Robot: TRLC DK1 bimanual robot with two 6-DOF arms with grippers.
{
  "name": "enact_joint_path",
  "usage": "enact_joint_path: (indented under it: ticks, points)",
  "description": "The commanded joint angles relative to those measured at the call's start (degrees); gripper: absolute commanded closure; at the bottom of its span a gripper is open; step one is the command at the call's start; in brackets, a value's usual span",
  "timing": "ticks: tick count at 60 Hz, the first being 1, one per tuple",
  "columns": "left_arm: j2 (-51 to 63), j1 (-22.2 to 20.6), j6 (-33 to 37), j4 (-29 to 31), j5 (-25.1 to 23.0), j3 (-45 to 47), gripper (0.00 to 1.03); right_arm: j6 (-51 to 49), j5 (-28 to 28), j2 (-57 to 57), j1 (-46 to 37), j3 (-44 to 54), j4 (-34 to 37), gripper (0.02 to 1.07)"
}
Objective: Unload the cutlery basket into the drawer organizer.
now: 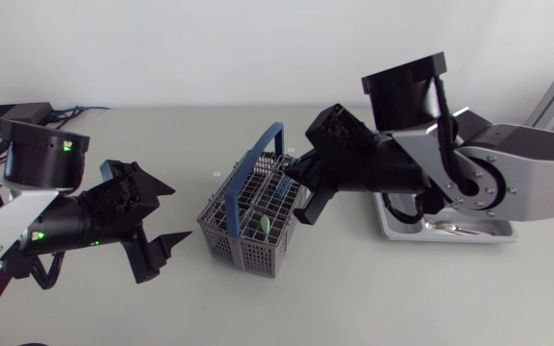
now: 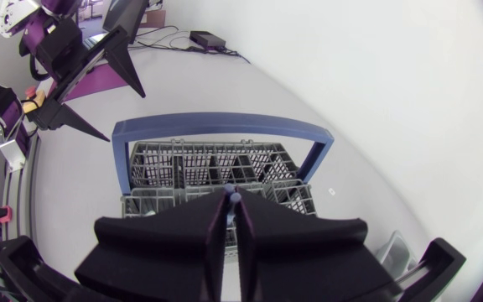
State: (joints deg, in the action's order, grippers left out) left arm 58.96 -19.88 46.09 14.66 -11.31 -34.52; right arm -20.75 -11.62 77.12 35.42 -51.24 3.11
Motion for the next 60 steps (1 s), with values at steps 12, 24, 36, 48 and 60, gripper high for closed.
enact_joint_path:
  ticks: [12,24,36,48,60]
  points:
    - [-2.0,0.4,-1.2,1.2,0.4,0.2,0.05,1.9,1.5,-4.5,1.6,-2.7,3.3,1.01]
    - [-2.9,0.4,-1.3,1.6,0.4,0.2,0.05,1.9,2.7,-7.8,2.1,-3.9,6.6,1.01]
    - [-3.4,0.0,-1.4,2.0,0.6,0.3,0.05,2.0,3.3,-11.4,2.4,-5.3,10.3,1.01]
    - [-3.9,-0.7,-1.4,2.4,1.3,0.0,0.05,2.3,3.3,-15.7,2.1,-6.5,15.3,1.01]
    - [-5.0,-1.8,-1.4,3.5,1.9,-0.4,0.05,2.0,0.9,-19.9,-4.0,-8.6,23.3,1.01]
